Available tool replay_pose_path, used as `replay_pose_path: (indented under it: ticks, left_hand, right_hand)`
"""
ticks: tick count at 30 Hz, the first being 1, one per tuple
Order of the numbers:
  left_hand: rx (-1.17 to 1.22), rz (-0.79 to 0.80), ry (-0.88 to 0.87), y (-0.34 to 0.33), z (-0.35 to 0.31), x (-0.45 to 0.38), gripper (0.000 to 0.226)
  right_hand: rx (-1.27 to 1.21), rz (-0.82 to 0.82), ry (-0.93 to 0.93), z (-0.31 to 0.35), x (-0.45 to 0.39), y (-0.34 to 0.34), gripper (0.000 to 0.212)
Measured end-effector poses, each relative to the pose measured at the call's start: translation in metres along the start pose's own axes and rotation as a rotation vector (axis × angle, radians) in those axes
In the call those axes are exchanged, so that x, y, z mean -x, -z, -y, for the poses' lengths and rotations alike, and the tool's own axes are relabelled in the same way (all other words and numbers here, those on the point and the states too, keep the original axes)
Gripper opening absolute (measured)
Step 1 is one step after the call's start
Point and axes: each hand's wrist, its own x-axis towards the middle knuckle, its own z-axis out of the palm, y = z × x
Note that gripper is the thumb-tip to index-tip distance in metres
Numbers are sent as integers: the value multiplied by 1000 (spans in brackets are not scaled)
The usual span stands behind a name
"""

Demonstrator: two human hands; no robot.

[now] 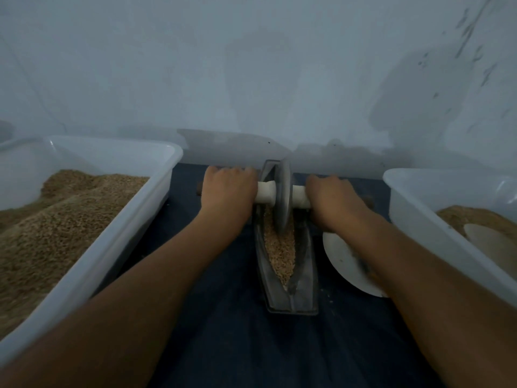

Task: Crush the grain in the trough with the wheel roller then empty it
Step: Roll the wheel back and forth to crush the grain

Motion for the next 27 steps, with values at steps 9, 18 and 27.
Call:
replay_pose_path:
  ticks: [9,18,27]
  left_hand:
    - [-74,-21,-69,24,-4,54,36]
    - [-109,-76,-48,31,-7,80,37]
    - [17,-36,-1,3,-2,27,31]
  right_hand:
    - [8,-111,45,11,70,5,25]
    - [5,-139,51,15,85,12,19]
    - [15,-91,48,5,29,2,28]
